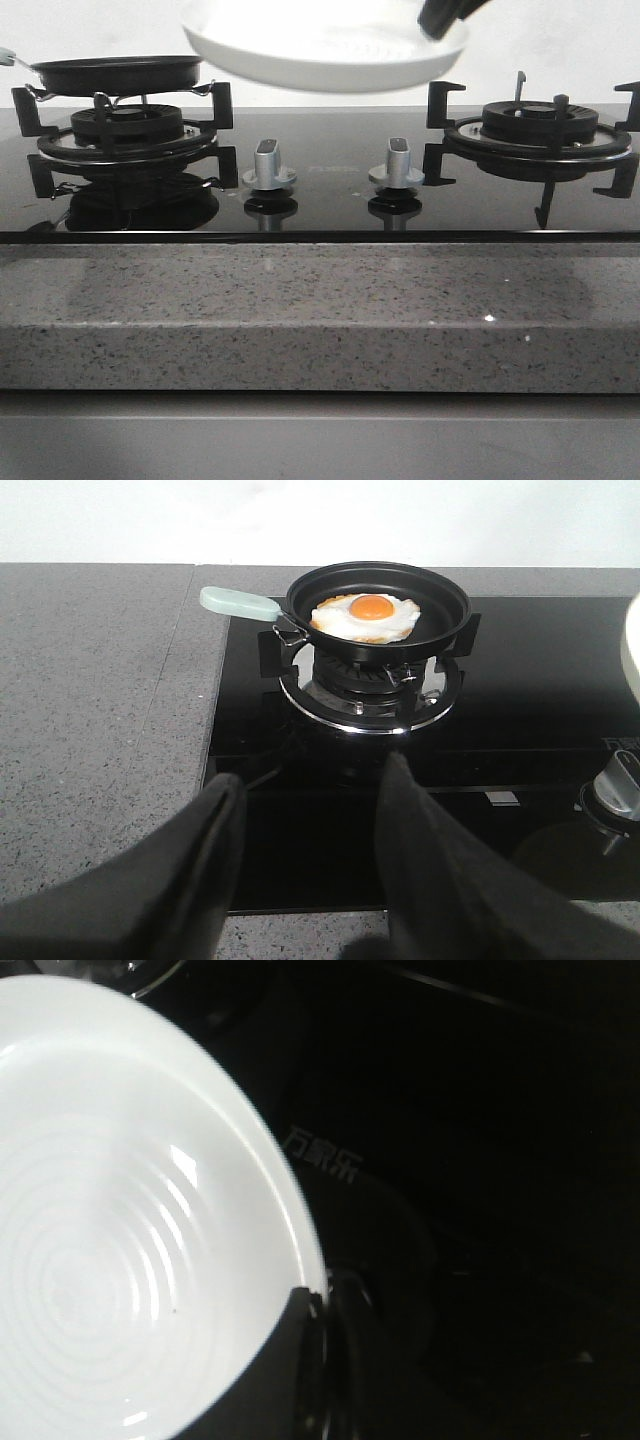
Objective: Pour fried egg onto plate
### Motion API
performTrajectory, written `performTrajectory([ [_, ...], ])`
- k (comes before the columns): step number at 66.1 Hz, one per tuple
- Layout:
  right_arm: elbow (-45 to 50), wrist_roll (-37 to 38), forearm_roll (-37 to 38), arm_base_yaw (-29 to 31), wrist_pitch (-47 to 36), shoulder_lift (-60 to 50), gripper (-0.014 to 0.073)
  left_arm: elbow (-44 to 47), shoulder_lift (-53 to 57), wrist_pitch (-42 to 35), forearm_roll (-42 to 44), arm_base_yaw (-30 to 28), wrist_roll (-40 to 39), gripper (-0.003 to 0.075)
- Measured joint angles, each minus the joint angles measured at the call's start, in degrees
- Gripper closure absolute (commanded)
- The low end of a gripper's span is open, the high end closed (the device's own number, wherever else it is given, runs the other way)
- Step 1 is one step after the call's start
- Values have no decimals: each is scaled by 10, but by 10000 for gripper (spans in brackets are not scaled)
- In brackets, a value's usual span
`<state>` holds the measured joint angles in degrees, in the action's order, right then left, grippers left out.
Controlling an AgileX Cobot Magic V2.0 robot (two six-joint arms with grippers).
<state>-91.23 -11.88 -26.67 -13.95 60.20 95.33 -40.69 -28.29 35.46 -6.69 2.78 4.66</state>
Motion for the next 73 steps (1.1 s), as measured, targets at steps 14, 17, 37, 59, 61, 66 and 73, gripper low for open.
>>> performTrajectory([
  [14, 106, 1, -14, -12, -54, -51, 662, 0, 0, 0, 0, 0, 0, 409],
  [17, 116, 1, -14, -12, -63, -51, 662, 0, 0, 0, 0, 0, 0, 409],
  [37, 142, 1, -14, -12, -120, -41, 662, 0, 0, 0, 0, 0, 0, 409],
  [59, 143, 4, -14, -12, -131, -14, 662, 0, 0, 0, 0, 0, 0, 409],
  [61, 143, 4, -14, -12, -131, -13, 662, 0, 0, 0, 0, 0, 0, 409],
  [66, 143, 4, -14, -12, -131, -13, 662, 0, 0, 0, 0, 0, 0, 409],
  [73, 143, 4, -14, -12, -131, -13, 662, 0, 0, 0, 0, 0, 0, 409],
])
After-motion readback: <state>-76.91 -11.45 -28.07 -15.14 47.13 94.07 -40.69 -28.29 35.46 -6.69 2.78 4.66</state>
